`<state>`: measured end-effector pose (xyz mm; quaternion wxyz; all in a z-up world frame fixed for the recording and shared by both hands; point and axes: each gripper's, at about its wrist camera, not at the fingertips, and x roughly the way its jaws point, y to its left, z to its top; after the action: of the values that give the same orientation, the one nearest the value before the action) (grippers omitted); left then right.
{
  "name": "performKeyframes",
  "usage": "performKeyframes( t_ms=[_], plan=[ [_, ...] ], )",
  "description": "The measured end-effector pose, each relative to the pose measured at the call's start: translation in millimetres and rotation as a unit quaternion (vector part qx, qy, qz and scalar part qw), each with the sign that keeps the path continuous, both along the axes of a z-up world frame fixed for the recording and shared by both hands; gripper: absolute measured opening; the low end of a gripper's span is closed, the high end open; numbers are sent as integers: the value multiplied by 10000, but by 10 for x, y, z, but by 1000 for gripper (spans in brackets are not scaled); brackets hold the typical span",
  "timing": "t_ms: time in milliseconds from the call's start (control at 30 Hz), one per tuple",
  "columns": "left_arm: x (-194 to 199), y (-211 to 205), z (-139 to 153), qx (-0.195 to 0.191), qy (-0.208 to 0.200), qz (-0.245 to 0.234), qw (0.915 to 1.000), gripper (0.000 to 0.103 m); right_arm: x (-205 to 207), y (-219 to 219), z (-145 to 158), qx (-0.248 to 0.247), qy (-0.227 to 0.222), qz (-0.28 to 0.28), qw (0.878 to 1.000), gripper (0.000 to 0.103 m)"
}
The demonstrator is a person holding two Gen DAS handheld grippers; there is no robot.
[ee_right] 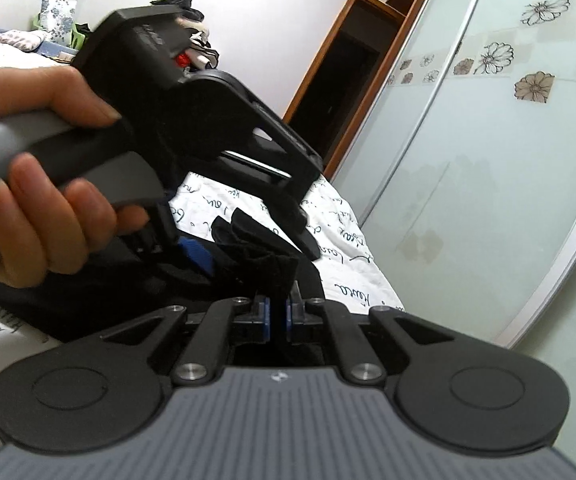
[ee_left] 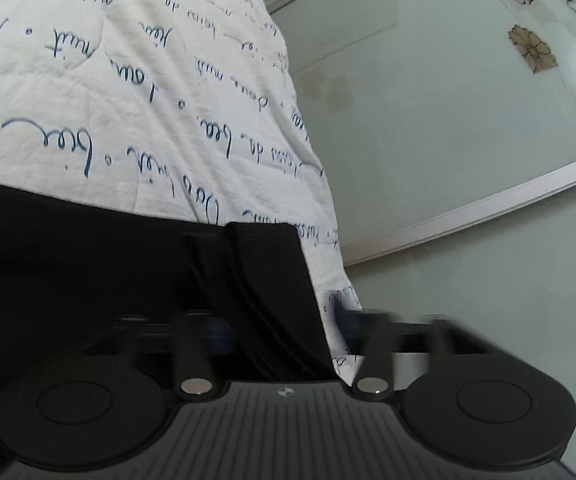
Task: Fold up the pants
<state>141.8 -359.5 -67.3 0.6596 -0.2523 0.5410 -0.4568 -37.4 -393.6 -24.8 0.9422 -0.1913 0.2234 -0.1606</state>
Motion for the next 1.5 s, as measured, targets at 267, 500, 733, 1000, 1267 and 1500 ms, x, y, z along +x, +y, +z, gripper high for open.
performKeyframes(
  t_ms=[267,500,733,1000,1267,1500],
  plan=[
    [-110,229,146,82,-541,94,9985,8,27,65,26,-159,126,61,9998,7],
    [-175,710,504,417,-1671,242,9848,8,51,371,102,-254,98,529,9982,6],
    [-132,1435,540,950,-2038,633,9723,8,145,860,145,-172,74,1300,9913,6],
    [-13,2033,375,1491,-2025,914,9635,8,348,1335,2,-123,330,2023,9787,6],
    [-58,2200,243,1915,-2334,1107,9469,9,477,1401,-80,-32,589,2354,9701,6],
    [-141,2350,377,2834,-3114,1667,8916,81,583,1374,-162,101,821,2430,9665,10]
  ],
)
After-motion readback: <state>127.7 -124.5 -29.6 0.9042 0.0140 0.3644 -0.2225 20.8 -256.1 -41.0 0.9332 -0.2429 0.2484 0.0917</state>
